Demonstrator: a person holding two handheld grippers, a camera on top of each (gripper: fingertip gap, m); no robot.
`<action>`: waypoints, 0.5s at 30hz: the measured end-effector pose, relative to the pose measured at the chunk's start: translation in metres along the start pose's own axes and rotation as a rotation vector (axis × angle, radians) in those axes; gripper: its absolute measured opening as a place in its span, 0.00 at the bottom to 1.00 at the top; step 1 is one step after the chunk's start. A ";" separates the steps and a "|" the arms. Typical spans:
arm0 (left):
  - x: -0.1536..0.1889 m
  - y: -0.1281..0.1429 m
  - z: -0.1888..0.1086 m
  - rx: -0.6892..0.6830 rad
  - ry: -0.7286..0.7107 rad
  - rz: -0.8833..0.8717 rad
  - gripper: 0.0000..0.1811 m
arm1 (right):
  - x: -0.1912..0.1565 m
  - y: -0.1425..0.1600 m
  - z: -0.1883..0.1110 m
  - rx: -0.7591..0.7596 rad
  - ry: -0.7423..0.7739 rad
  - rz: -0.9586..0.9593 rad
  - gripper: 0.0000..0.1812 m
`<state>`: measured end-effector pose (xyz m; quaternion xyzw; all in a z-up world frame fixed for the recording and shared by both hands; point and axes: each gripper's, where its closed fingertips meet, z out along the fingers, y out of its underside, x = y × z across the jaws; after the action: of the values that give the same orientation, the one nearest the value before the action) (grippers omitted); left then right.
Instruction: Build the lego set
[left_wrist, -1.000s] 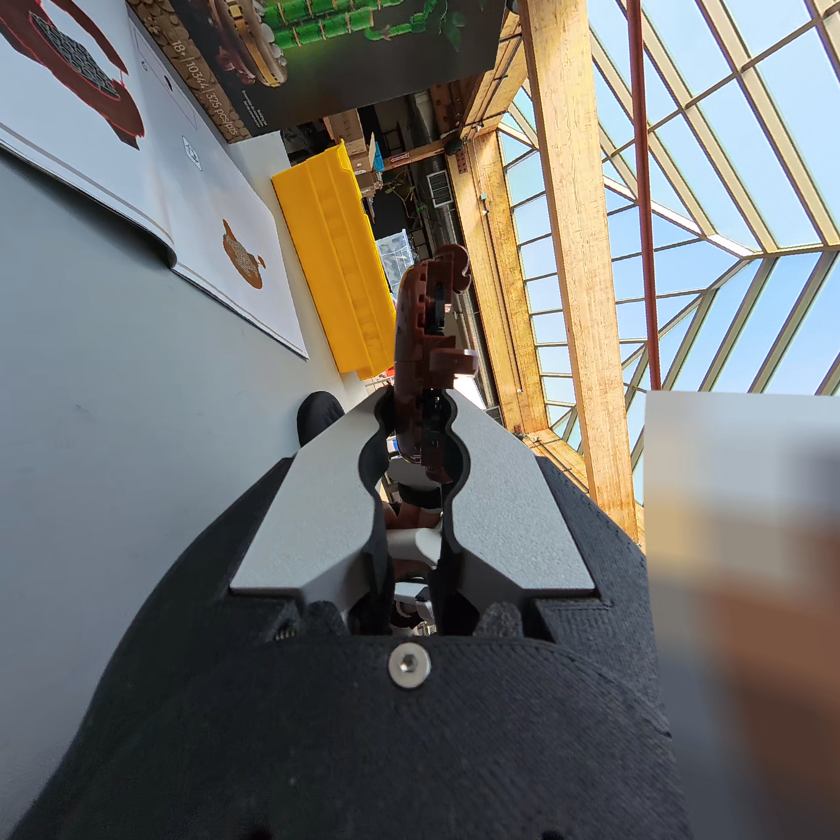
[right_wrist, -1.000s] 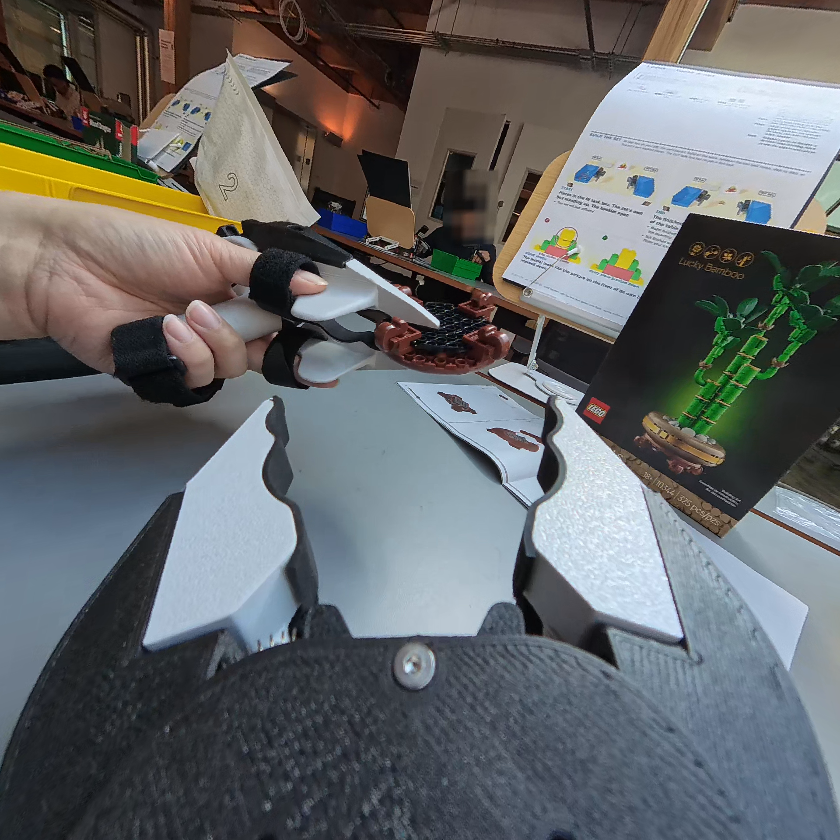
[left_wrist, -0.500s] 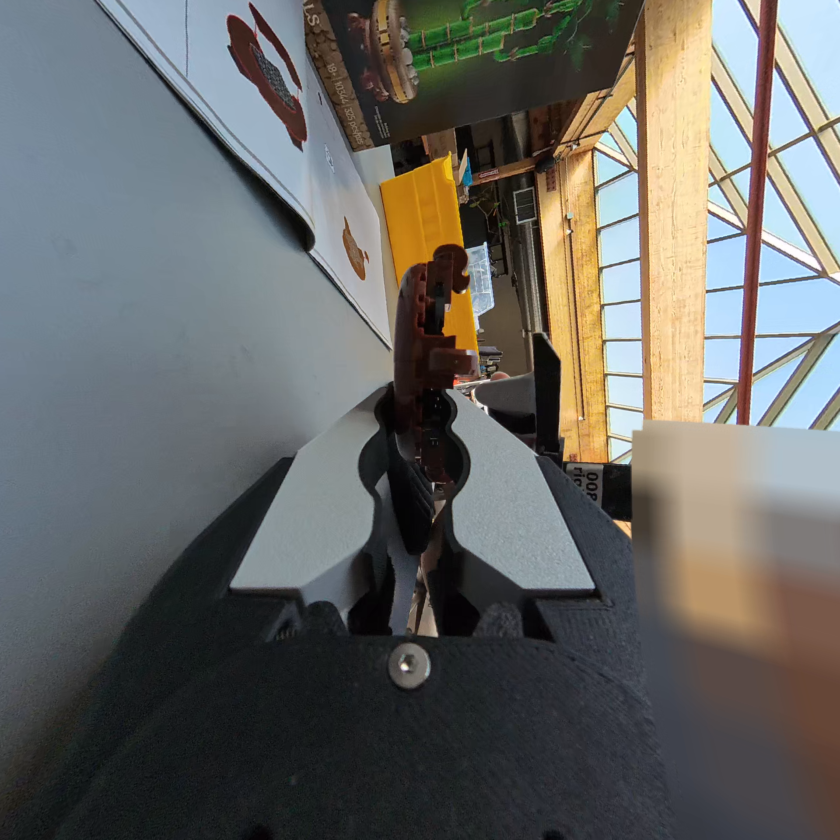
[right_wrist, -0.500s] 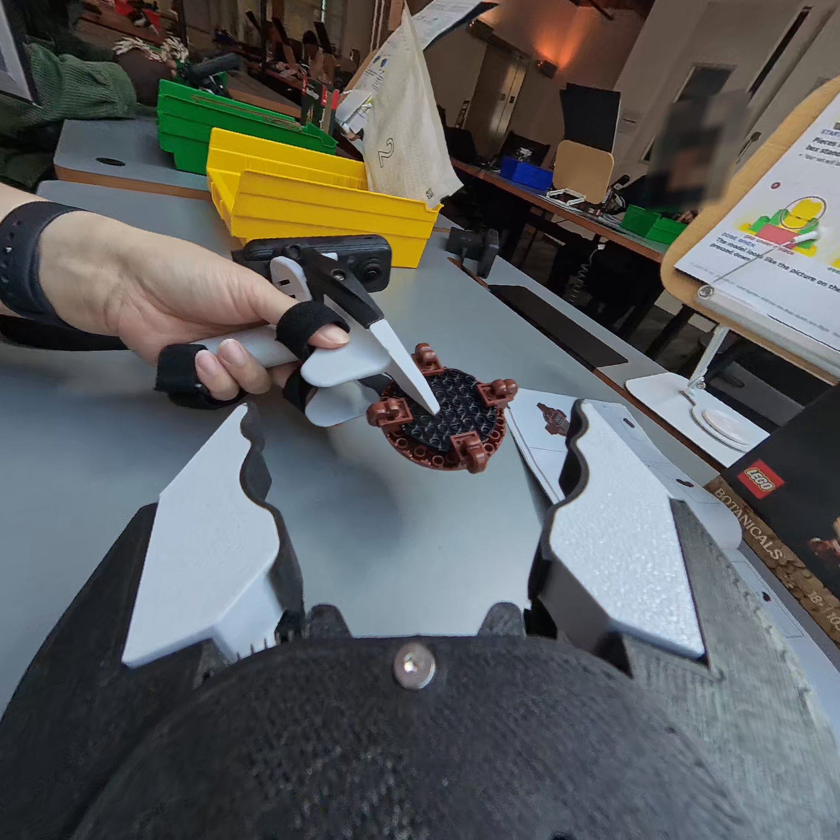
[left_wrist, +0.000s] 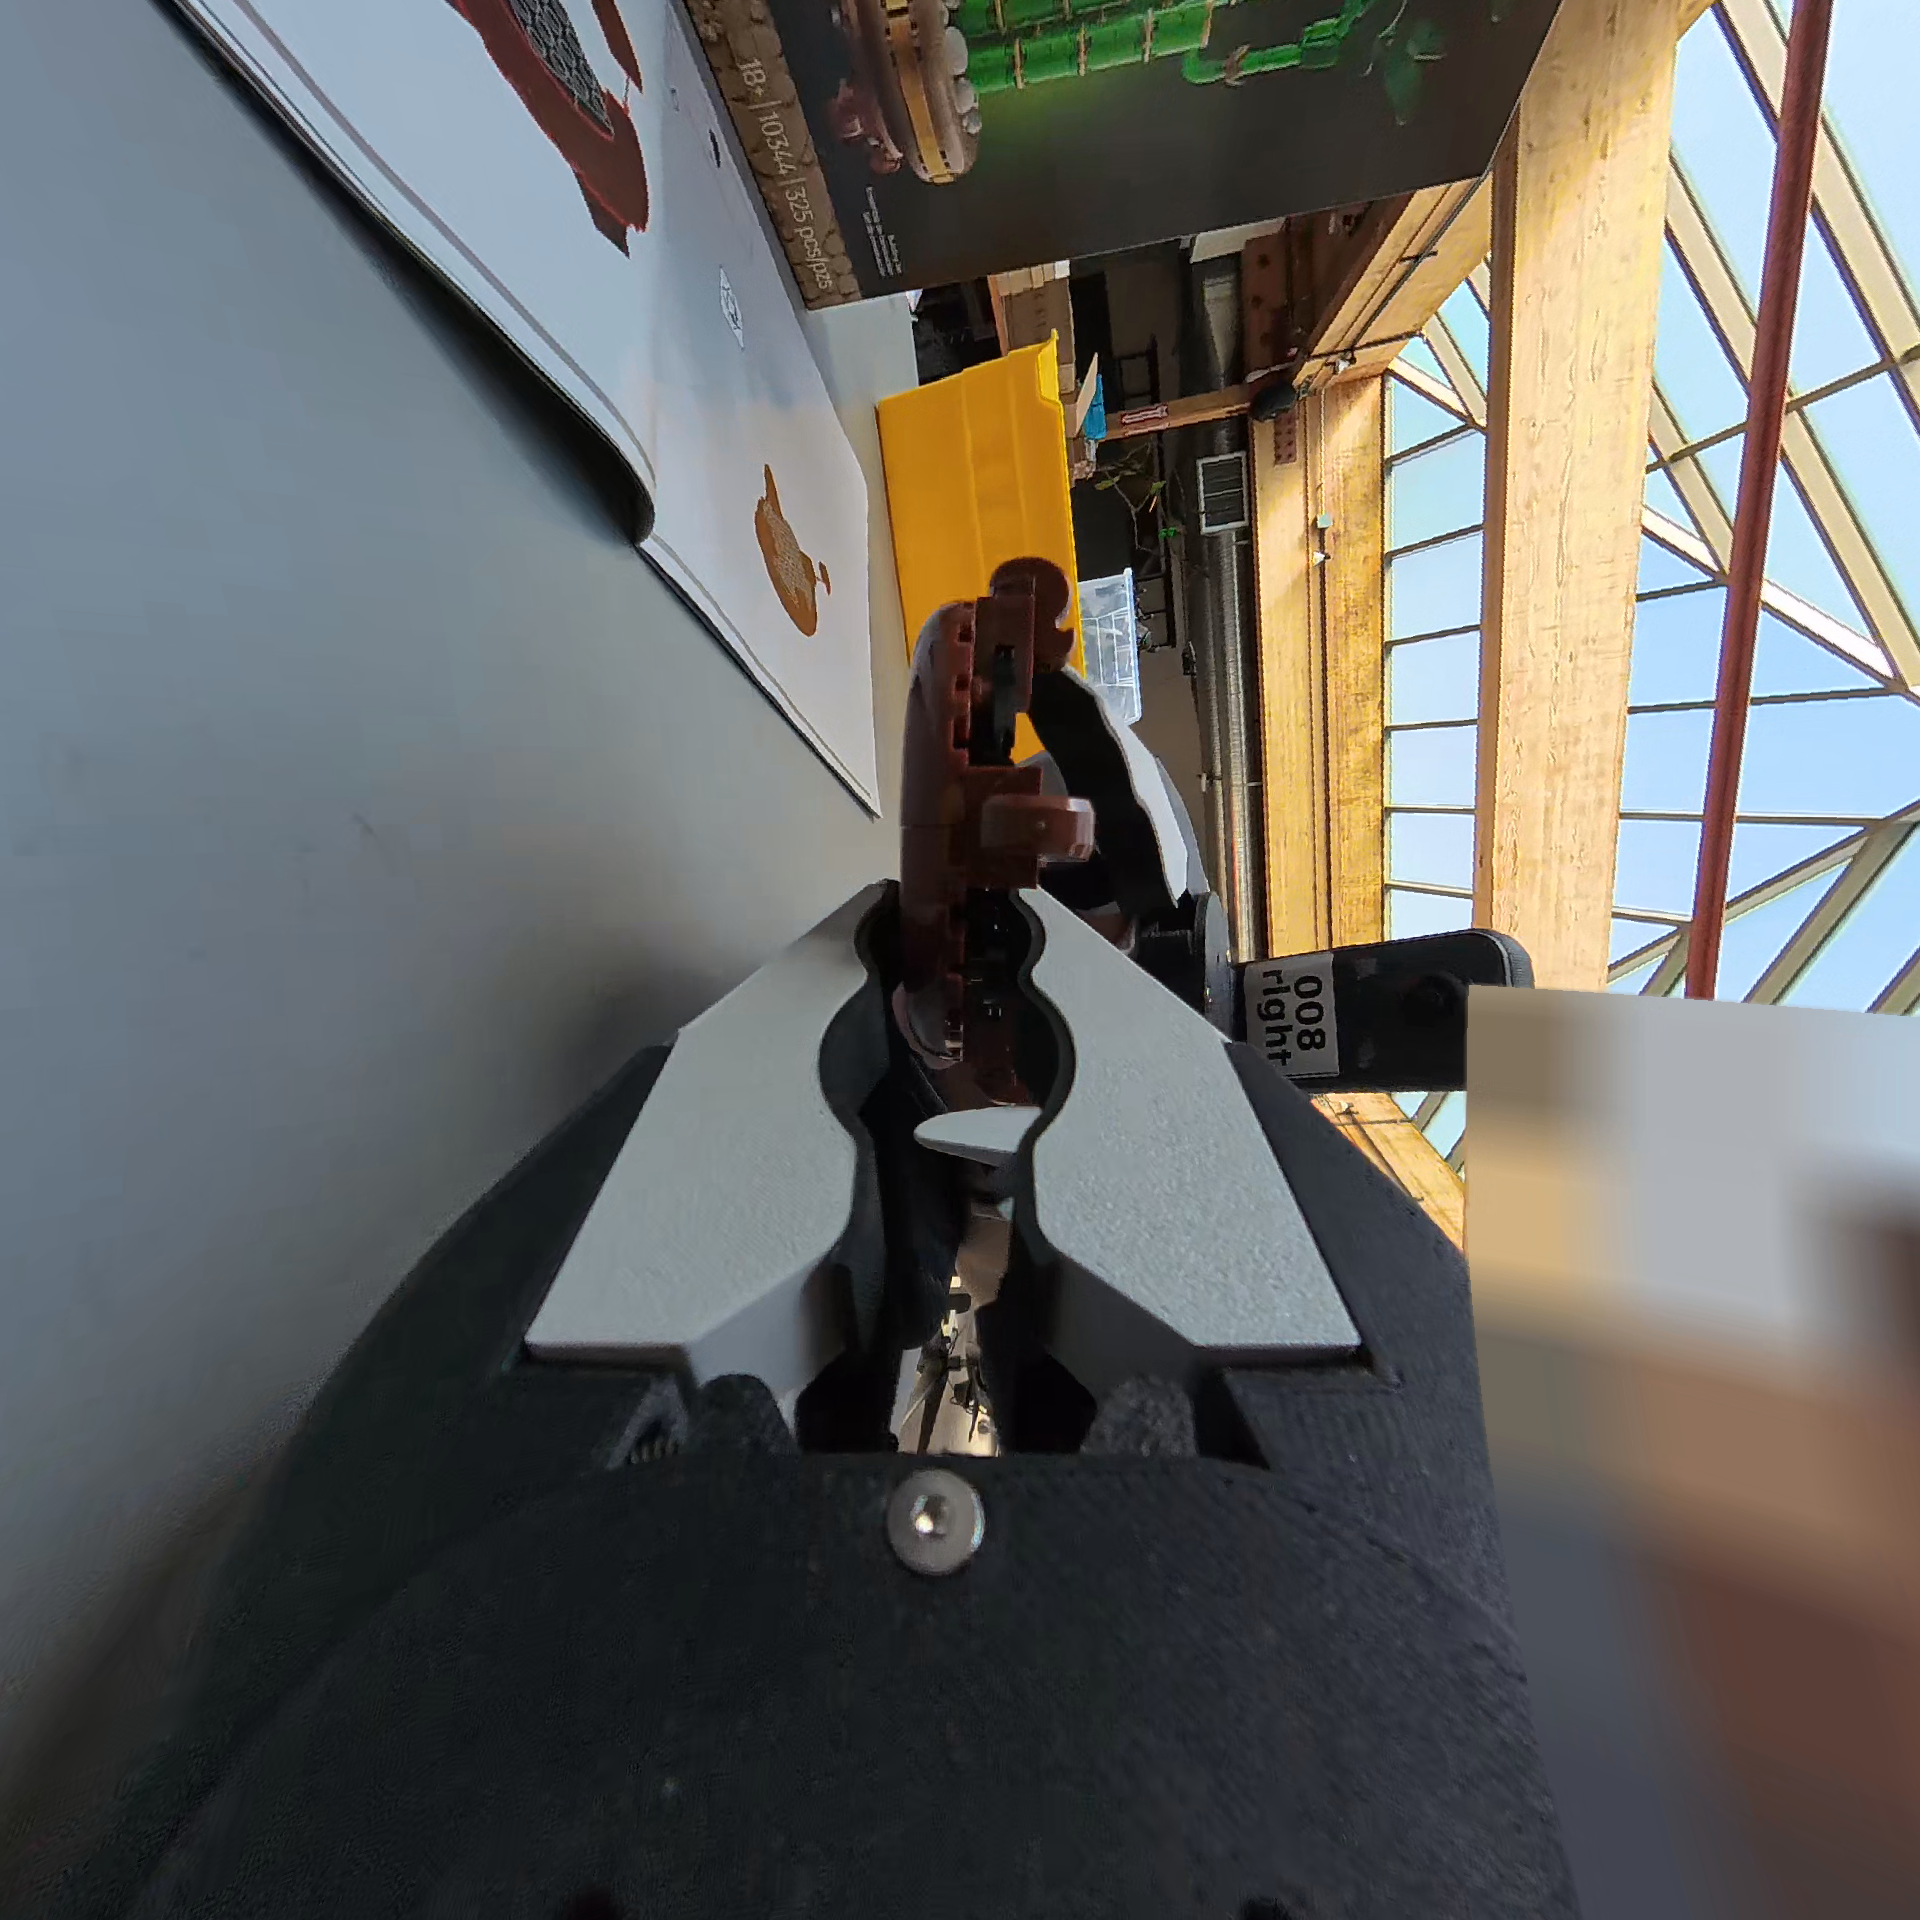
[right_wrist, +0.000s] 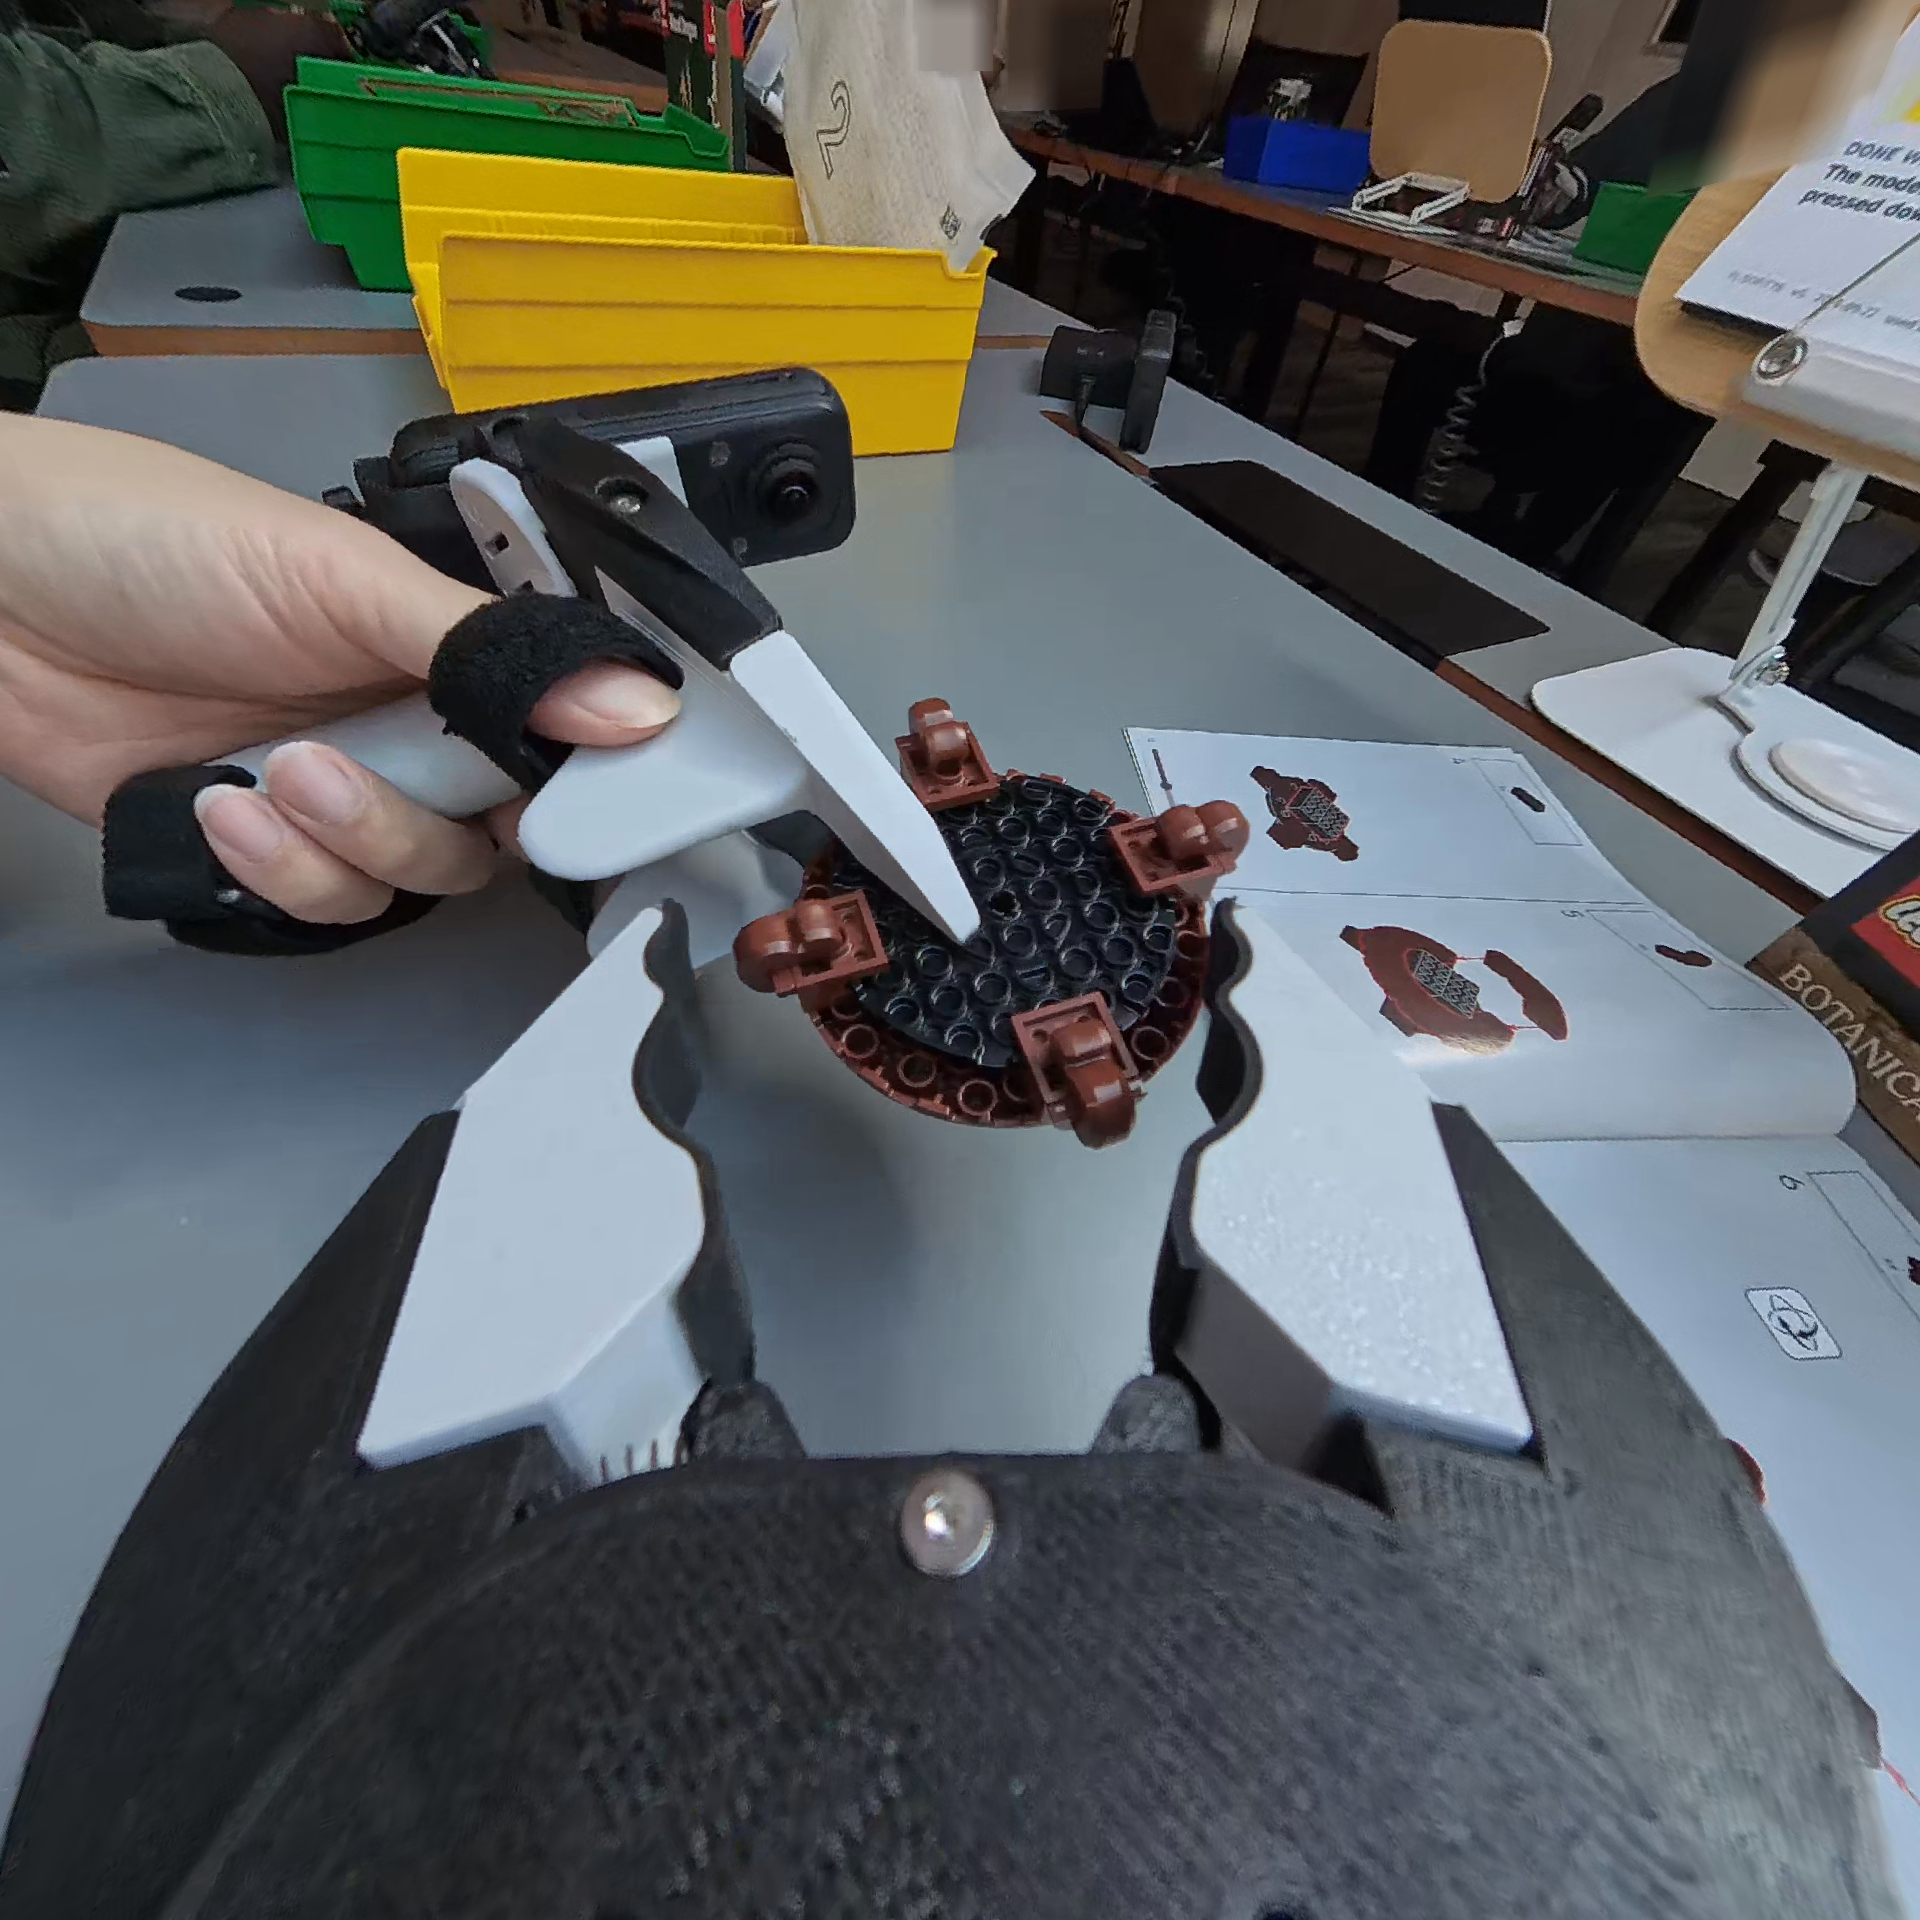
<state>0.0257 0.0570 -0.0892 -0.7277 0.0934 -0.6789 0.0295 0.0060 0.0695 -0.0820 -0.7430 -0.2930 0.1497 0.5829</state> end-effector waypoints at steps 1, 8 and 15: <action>0.001 0.001 0.000 -0.004 0.005 -0.007 0.09 | 0.001 0.003 0.002 -0.020 0.007 -0.011 0.53; -0.005 0.006 -0.007 -0.010 0.006 -0.039 0.09 | -0.002 0.008 0.008 -0.050 0.022 -0.024 0.55; -0.003 0.013 -0.009 -0.041 0.029 -0.054 0.09 | -0.011 0.015 0.009 -0.090 -0.010 -0.042 0.52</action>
<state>0.0149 0.0452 -0.0938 -0.7204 0.0877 -0.6879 -0.0051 -0.0035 0.0679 -0.1005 -0.7613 -0.3180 0.1277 0.5504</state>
